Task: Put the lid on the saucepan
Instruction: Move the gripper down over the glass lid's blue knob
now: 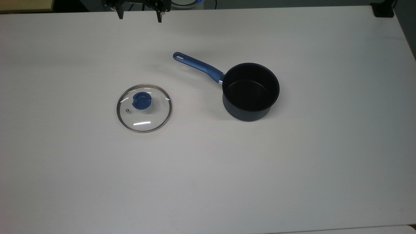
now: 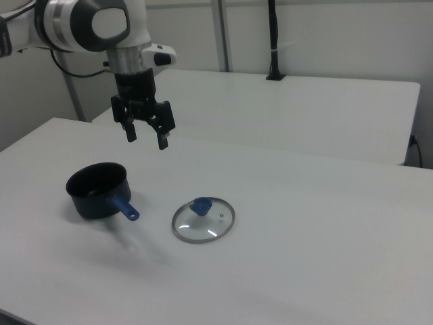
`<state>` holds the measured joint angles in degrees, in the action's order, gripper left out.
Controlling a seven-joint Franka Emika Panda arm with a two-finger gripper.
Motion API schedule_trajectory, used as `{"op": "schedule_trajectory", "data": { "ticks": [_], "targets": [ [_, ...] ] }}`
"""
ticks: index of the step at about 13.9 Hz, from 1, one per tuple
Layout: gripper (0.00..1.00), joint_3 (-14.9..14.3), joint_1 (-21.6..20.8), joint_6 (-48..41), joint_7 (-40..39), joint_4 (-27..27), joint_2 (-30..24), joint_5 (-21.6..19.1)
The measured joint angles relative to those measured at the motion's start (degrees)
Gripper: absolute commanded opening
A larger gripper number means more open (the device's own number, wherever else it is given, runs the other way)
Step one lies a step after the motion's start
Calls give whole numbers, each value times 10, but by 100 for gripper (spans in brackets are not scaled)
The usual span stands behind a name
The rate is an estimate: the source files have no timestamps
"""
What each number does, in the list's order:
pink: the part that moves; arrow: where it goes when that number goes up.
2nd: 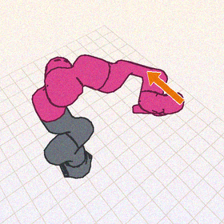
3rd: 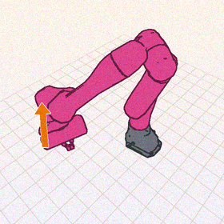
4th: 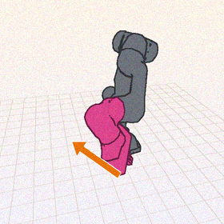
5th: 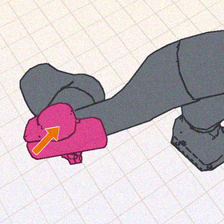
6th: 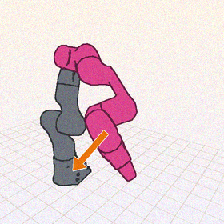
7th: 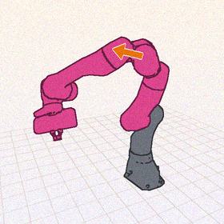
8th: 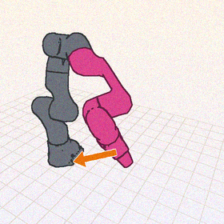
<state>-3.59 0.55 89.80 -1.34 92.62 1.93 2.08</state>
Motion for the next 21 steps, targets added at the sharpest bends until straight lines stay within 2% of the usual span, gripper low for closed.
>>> {"op": "schedule_trajectory", "data": {
  "ticks": [12,17,21],
  "targets": [
    [100,-3,2,11,0,1,6,-2],
    [100,-9,7,83,-4,7,59,-9],
    [100,-9,10,167,-5,10,137,-12]
  ]
}}
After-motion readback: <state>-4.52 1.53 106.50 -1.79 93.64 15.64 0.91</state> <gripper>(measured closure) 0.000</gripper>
